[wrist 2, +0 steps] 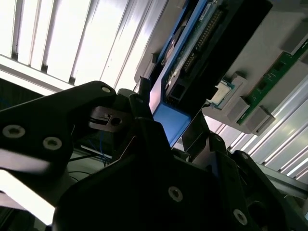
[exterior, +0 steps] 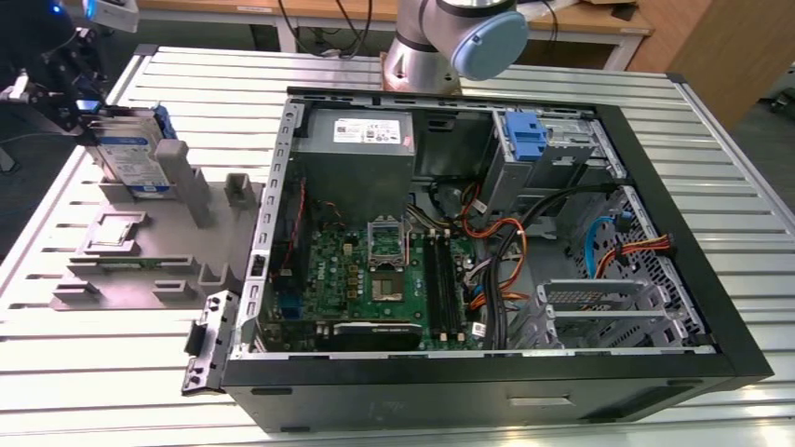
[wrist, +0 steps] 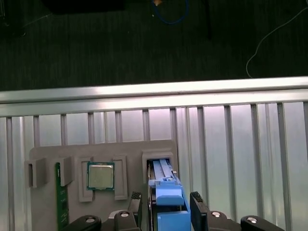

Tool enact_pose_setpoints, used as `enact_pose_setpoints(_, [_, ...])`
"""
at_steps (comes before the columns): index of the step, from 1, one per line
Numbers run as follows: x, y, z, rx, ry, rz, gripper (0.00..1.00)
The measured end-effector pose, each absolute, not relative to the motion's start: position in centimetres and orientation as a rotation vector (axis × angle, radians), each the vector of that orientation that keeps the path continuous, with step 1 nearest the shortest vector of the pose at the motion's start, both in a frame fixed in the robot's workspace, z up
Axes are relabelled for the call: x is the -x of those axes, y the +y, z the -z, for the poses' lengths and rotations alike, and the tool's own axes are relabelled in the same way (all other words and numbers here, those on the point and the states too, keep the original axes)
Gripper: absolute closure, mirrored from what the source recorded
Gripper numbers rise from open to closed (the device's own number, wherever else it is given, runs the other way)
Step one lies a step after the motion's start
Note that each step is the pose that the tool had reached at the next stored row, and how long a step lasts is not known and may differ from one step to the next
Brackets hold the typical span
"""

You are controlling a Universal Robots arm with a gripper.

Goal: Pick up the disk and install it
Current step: 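Pick up the disk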

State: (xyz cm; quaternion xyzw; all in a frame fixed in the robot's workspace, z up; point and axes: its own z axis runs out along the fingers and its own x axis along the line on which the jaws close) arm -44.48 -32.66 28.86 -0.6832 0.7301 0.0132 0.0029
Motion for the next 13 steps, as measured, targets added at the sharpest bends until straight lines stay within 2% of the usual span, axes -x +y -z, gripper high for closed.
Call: enact_pose_setpoints(13, [44.61, -32.4, -28.83, 2.162, 2.269, -0.04, 0.49])
